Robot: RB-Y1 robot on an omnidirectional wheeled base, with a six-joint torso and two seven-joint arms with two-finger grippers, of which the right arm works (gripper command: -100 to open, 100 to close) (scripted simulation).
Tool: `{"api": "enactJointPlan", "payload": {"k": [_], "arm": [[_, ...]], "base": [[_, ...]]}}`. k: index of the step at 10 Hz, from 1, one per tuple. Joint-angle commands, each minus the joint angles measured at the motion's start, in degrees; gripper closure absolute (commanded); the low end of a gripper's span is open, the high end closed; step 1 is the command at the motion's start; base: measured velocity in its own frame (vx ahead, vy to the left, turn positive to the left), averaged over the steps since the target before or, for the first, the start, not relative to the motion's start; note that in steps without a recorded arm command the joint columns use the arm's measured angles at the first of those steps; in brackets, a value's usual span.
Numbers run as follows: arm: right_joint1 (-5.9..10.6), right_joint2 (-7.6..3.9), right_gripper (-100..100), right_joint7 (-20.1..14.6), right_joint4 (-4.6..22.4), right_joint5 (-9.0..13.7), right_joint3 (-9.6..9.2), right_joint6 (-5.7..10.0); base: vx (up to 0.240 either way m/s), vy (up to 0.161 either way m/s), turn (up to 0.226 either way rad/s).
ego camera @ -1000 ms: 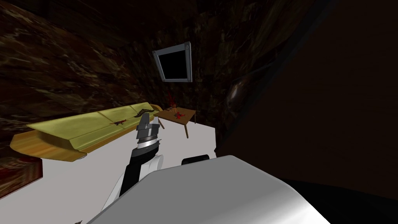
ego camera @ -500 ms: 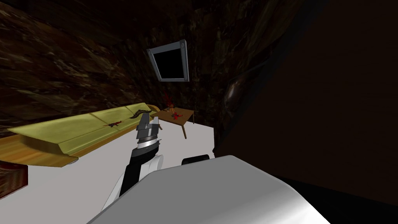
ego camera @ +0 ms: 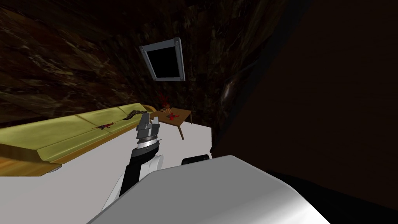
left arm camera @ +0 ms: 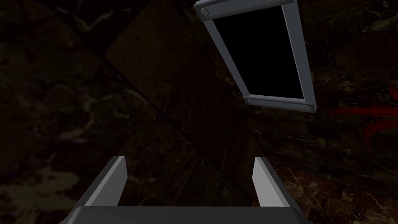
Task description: Push the door open
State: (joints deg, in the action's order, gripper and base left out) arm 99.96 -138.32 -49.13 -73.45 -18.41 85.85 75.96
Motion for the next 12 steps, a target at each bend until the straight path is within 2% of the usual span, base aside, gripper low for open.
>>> {"api": "enactJointPlan", "payload": {"k": [1, 2, 3, 4, 6, 7, 8, 12], "arm": [[1.01, -1.9, -100, -0.4, 1.4, -0.1, 0.82, 0.5], [1.61, -2.66, -100, -0.6, 1.7, -0.1, 1.28, 0.67], [2.81, -4.17, -100, -1.2, 2.5, -0.3, 2.19, 0.99], [3.41, -4.93, -100, -1.4, 2.8, -0.3, 2.64, 1.16], [5.53, -7.66, -100, -2.3, 4.2, -0.6, 4.24, 1.63], [6.05, -8.34, -100, -2.6, 4.5, -0.6, 4.64, 1.75], [6.05, -8.34, -100, -2.6, 4.5, -0.6, 4.64, 1.75], [10.27, -13.77, -100, -4.4, 7.1, -1.1, 7.82, 2.69]], "base": [[0.02, -0.088, -0.032], [0.009, -0.08, -0.035], [0.012, -0.091, -0.064], [0.012, -0.107, -0.043], [-0.001, -0.124, -0.06], [-0.024, -0.088, -0.05], [-0.015, -0.046, -0.005], [-0.023, -0.089, -0.04]]}}
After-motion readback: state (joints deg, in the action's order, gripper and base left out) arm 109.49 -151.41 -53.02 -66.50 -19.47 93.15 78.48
